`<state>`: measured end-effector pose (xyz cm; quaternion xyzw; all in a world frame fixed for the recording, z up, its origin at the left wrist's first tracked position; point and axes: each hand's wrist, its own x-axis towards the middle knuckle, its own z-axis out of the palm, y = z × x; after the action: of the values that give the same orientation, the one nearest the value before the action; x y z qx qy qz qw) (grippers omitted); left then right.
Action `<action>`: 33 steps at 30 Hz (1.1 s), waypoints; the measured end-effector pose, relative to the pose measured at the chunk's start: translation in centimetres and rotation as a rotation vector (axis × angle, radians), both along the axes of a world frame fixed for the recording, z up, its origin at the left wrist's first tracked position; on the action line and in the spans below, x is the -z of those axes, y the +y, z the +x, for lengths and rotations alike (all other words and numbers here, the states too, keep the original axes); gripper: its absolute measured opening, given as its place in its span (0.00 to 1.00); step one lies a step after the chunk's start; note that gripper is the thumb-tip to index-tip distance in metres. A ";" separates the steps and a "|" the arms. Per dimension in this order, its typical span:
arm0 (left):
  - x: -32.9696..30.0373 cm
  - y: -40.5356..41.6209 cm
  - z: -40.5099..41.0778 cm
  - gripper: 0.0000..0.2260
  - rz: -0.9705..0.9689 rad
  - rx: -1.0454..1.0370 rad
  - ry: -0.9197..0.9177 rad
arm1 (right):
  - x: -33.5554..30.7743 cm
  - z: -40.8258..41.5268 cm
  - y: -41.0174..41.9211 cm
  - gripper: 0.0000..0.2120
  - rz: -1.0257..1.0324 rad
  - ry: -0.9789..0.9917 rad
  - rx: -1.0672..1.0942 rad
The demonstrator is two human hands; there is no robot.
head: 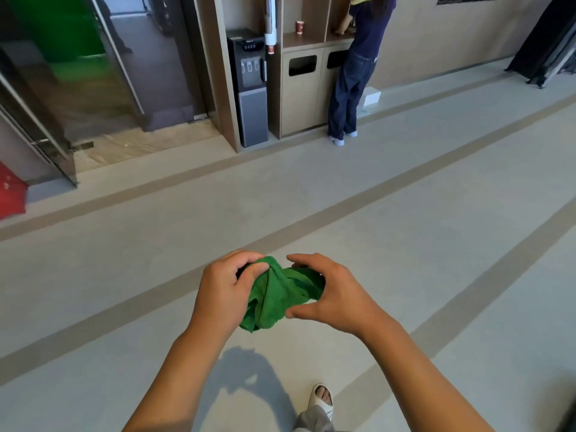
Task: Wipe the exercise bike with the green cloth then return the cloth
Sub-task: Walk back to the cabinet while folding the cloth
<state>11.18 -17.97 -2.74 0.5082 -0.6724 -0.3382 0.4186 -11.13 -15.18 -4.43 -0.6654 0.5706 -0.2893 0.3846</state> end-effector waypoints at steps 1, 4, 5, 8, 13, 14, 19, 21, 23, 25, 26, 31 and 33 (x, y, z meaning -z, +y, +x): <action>-0.4 -1.3 -0.9 0.11 -0.006 -0.015 -0.012 | 0.0 -0.5 -1.5 0.40 0.002 -0.005 -0.011; -1.5 -4.7 -3.5 0.11 -0.027 -0.043 -0.035 | 0.0 -2.8 -5.9 0.28 -0.038 0.001 -0.013; -1.7 -5.8 -4.3 0.10 -0.038 -0.054 -0.045 | 0.0 -3.7 -7.4 0.22 -0.048 -0.002 -0.018; -1.9 -9.0 -6.5 0.08 -0.046 -0.080 -0.073 | 0.2 -6.6 -11.6 0.11 -0.032 -0.047 -0.034; -1.7 -13.4 -9.1 0.08 -0.045 -0.094 -0.121 | 0.6 -9.9 -17.0 0.08 -0.069 -0.059 -0.027; -1.6 -14.2 -9.4 0.08 -0.041 -0.095 -0.124 | 0.7 -10.3 -17.8 0.07 -0.073 -0.065 -0.021; -0.8 -19.2 -10.1 0.09 0.007 -0.089 -0.077 | 1.3 -11.7 -21.8 0.05 -0.038 -0.127 0.055; -0.3 -21.5 -10.1 0.09 0.042 -0.078 -0.058 | 1.5 -12.0 -23.8 0.05 -0.030 -0.150 0.091; 0.0 -24.0 -10.0 0.09 0.077 -0.073 -0.027 | 1.3 -12.1 -25.9 0.05 -0.026 -0.167 0.121; 0.3 -26.7 -9.7 0.08 0.088 -0.068 -0.013 | 1.1 -11.7 -28.1 0.05 -0.026 -0.170 0.143; 0.5 -28.1 -9.4 0.08 0.093 -0.056 -0.009 | 1.0 -11.4 -29.3 0.05 -0.028 -0.166 0.154; -0.1 -35.4 -7.5 0.09 0.138 0.012 0.040 | -0.2 -9.5 -35.4 0.07 -0.047 -0.148 0.218; -0.6 -38.3 -6.4 0.10 0.142 0.036 0.059 | -1.0 -8.4 -37.9 0.06 -0.044 -0.138 0.234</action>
<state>4.82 -56.29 -2.16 0.5143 -0.6429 -0.4075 0.3950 -19.52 -53.06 -3.44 -0.5810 0.6102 -0.3896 0.3719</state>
